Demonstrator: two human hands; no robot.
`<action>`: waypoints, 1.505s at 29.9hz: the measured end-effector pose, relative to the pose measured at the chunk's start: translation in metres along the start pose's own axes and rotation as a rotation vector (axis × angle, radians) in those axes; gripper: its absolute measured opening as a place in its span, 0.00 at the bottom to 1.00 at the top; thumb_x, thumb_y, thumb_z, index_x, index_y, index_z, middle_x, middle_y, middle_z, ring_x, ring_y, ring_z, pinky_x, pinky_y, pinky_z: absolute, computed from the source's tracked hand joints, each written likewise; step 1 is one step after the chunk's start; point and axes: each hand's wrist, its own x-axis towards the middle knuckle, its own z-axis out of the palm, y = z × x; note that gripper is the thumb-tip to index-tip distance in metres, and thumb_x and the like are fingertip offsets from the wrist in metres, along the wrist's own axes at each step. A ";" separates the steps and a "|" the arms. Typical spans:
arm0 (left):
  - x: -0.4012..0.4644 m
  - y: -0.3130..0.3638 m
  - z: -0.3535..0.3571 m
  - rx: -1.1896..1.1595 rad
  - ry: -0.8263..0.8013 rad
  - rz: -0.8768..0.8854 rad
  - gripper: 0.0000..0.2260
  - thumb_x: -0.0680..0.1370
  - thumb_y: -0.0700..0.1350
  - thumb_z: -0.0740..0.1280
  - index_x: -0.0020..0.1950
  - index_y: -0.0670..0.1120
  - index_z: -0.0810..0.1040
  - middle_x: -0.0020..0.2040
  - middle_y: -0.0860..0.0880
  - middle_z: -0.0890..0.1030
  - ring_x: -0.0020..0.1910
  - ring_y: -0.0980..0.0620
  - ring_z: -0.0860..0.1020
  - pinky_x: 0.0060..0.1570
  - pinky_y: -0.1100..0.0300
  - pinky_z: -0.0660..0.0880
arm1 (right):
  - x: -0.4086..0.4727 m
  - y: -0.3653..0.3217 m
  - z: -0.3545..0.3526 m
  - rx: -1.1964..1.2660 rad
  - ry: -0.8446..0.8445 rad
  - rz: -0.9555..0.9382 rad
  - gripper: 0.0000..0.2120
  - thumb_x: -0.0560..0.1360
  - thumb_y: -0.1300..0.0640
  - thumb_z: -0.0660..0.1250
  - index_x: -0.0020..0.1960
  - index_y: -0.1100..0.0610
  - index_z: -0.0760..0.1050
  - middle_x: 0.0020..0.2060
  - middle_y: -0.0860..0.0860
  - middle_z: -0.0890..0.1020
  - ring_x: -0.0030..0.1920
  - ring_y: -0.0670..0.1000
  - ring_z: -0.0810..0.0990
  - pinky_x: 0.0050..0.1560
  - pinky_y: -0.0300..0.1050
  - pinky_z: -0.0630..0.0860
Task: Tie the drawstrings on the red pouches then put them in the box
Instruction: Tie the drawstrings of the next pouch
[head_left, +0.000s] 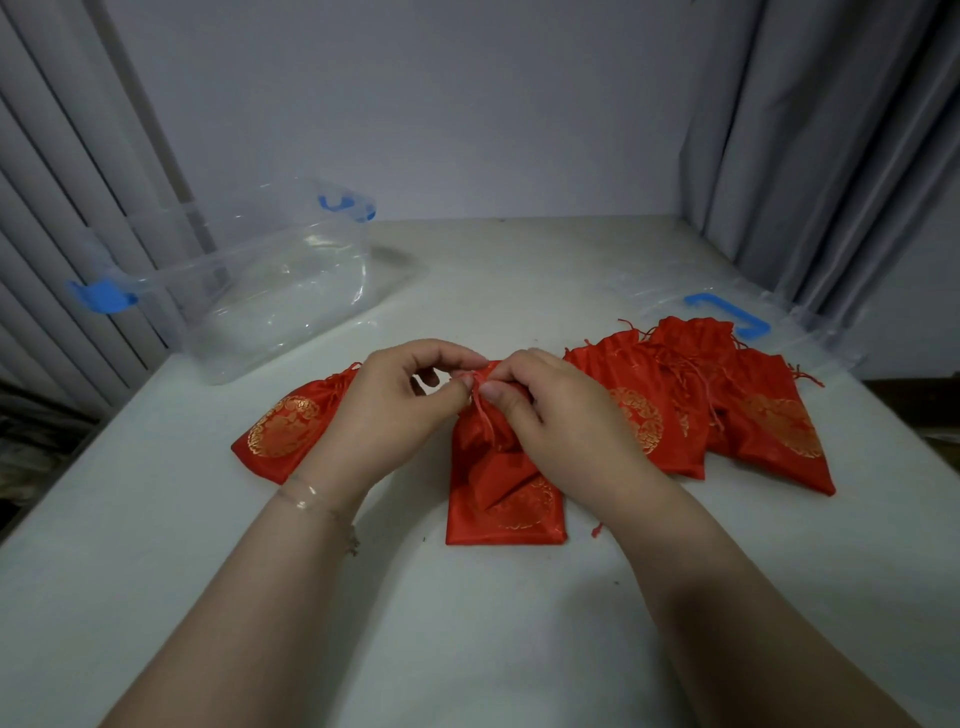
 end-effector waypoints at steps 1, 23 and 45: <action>0.000 -0.001 0.001 0.048 0.004 0.011 0.12 0.74 0.39 0.69 0.42 0.57 0.82 0.38 0.62 0.81 0.36 0.60 0.71 0.40 0.64 0.70 | 0.001 0.000 0.000 -0.053 0.016 -0.024 0.09 0.78 0.49 0.61 0.48 0.53 0.76 0.43 0.46 0.78 0.46 0.47 0.75 0.43 0.45 0.71; 0.000 -0.010 0.009 0.651 0.205 0.488 0.06 0.74 0.49 0.67 0.45 0.50 0.82 0.38 0.55 0.81 0.38 0.52 0.73 0.37 0.62 0.66 | 0.006 0.003 -0.002 0.668 -0.029 0.391 0.06 0.74 0.63 0.68 0.42 0.52 0.80 0.28 0.46 0.79 0.26 0.44 0.78 0.31 0.39 0.78; -0.005 -0.001 0.008 0.017 -0.101 0.035 0.10 0.78 0.55 0.60 0.47 0.49 0.69 0.33 0.58 0.76 0.34 0.59 0.72 0.39 0.61 0.70 | 0.000 -0.001 0.009 0.345 0.177 0.227 0.03 0.73 0.57 0.61 0.42 0.49 0.69 0.26 0.48 0.77 0.27 0.51 0.79 0.31 0.52 0.76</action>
